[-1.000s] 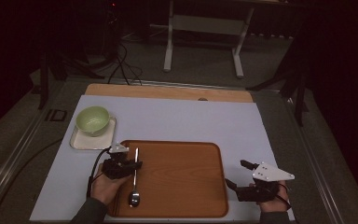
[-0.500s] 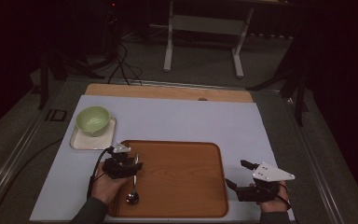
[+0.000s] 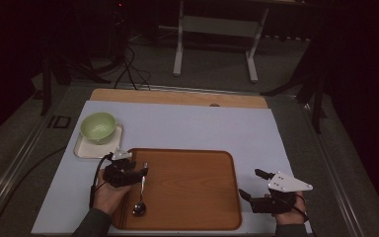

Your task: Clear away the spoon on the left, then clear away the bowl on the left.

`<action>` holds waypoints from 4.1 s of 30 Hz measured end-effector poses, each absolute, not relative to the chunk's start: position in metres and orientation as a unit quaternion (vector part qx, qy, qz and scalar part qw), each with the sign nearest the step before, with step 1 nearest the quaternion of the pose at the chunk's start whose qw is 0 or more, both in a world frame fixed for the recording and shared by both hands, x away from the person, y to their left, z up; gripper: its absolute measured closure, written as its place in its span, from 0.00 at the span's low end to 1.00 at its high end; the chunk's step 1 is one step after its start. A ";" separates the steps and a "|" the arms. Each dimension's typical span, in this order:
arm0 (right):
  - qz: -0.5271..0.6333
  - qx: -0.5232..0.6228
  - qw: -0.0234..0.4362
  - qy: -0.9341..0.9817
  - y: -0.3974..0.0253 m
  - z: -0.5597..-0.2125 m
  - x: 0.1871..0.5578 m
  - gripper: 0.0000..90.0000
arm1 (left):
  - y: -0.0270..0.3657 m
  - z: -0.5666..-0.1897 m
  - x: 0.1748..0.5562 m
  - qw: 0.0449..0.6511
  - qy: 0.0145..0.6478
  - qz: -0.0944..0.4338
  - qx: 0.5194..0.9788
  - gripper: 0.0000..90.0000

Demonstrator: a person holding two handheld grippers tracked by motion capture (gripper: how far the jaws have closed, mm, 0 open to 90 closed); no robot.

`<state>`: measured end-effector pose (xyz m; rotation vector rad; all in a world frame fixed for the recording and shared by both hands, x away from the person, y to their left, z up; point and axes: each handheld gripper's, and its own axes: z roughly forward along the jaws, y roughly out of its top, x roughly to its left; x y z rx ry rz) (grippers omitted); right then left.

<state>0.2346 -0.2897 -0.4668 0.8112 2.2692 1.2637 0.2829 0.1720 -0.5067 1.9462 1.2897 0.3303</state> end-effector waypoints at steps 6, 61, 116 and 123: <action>0.454 0.292 0.210 0.815 -0.291 -0.466 0.234 0.15 | 0.180 -0.497 0.280 0.391 0.504 0.148 0.756 0.50; 0.452 0.292 0.212 0.816 -0.289 -0.467 0.235 0.15 | 0.282 -0.451 0.312 0.363 0.610 0.292 0.641 0.28; 0.453 0.294 0.211 0.815 -0.291 -0.467 0.235 0.15 | 0.320 -0.505 0.367 0.323 0.726 0.171 0.583 0.76; 0.454 0.296 0.211 0.813 -0.292 -0.467 0.234 0.15 | 0.320 -0.507 0.370 0.315 0.734 0.159 0.580 0.85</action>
